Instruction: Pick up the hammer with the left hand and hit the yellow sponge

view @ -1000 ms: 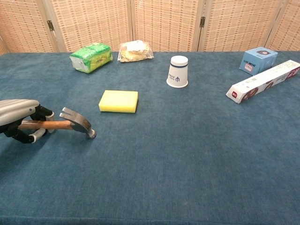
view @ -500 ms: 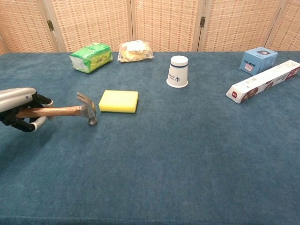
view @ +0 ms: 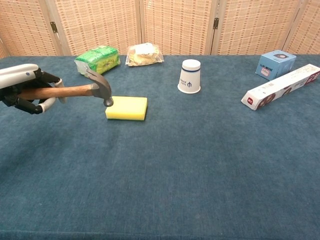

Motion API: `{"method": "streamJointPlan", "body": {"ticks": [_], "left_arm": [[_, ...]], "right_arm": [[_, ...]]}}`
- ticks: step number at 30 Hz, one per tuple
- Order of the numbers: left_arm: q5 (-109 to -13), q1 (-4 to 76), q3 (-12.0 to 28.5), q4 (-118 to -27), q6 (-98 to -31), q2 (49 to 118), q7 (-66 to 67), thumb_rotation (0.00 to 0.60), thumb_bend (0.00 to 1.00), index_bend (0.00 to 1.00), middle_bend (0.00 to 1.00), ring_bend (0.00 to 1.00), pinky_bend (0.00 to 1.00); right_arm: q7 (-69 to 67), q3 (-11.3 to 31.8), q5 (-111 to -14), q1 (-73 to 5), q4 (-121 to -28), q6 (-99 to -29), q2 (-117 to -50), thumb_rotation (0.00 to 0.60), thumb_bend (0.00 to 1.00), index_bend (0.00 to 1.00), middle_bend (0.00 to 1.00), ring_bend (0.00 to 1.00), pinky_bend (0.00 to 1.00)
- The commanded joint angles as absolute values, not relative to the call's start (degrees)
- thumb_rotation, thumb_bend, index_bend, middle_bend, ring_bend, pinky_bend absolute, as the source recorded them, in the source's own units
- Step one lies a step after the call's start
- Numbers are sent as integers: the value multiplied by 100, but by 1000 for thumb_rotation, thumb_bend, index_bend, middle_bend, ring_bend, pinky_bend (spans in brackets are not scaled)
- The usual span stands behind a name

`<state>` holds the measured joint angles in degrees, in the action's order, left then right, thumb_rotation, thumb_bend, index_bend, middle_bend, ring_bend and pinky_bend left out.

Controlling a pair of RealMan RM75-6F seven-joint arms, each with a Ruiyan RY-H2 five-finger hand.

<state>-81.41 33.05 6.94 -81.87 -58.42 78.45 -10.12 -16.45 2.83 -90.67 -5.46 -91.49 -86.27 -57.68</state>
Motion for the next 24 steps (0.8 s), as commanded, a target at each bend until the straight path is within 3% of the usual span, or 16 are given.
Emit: {"method": "streamJointPlan", "body": {"ticks": [1, 10, 24], "left_arm": [[-8216, 3546, 792, -8032, -5605, 7859, -1427, 600, 704, 683, 735, 641, 844], [-8084, 4085, 948, -7636, -4897, 8033, -2032, 600, 707, 691, 746, 643, 846], [-7524, 4517, 868, -6246, -4043, 8896, -1705, 600, 720, 700, 759, 643, 846]], "right_arm": [[-1640, 280, -9060, -539, -9156, -8630, -5761, 600, 251, 0, 166, 90, 92], [-1643, 280, -8994, -500, -9151, -8642, -5752, 600, 251, 0, 166, 90, 92], [-1636, 281, -8928, -466, -9143, -8628, -5747, 600, 251, 0, 175, 90, 92]]}}
